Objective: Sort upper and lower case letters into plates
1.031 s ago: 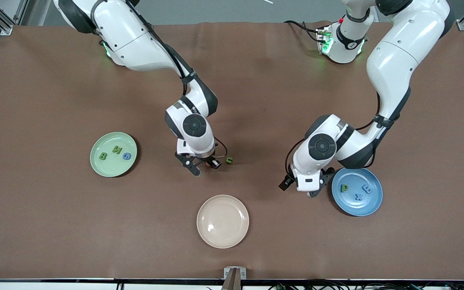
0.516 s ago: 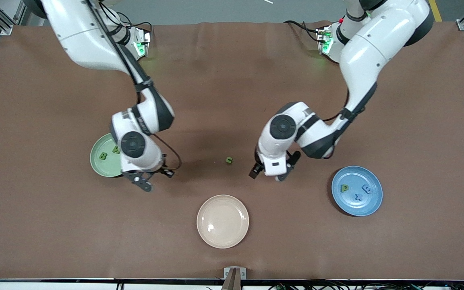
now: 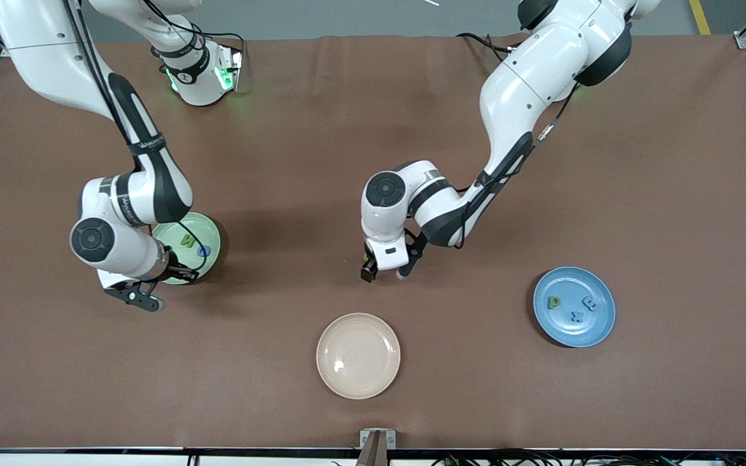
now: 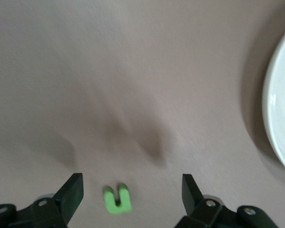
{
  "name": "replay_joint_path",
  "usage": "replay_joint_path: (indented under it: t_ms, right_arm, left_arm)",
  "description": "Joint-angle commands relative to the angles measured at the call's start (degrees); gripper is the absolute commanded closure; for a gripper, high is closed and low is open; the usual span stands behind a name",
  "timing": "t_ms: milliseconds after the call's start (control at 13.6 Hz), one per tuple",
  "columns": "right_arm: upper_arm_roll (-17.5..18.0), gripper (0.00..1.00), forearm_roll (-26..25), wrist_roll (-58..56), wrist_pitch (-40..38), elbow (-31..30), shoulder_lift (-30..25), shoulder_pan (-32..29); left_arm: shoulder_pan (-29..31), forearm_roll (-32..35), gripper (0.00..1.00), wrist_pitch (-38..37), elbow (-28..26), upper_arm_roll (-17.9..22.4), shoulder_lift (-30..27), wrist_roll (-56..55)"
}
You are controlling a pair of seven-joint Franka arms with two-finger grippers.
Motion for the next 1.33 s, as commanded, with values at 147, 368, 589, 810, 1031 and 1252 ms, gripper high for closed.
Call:
replay_joint_path:
  t_ms: [147,368,589,810,1031,1252]
  right_arm:
    - [1.51,0.99,-0.64,-5.81,8.79,-8.10,-1.38,-4.98]
    - [1.51,0.99,-0.64,-6.43,8.80,-9.07,-1.38,-4.99]
    - [1.51,0.28,-0.64,-6.43,8.27,-9.42,-1.46,-4.99]
    - [1.86,0.00,-0.55,-6.34,5.48,-8.46,-3.04,-4.55]
    - [1.95,0.00,-0.64,-7.13,-4.35,-3.11,-5.76,-3.94]
    - [1.86,0.00,-0.55,-13.54,-17.61,6.10,-6.91,-3.67]
  left_arm:
    - [-1.21,-1.52,0.20,1.49,2.84,0.44,2.37,-1.42]
    - [-1.39,-3.46,0.25,0.71,2.84,0.44,2.29,-1.60]
    - [-1.83,-3.55,0.26,-2.89,2.84,0.44,2.20,-1.60]
    - [-2.44,-4.69,0.29,-3.08,2.84,0.44,2.20,-1.60]
    - [-2.53,-4.69,0.32,-3.08,2.84,0.53,2.29,-1.60]
    - [-2.53,-5.30,0.35,-3.08,2.84,1.23,2.46,-1.60]
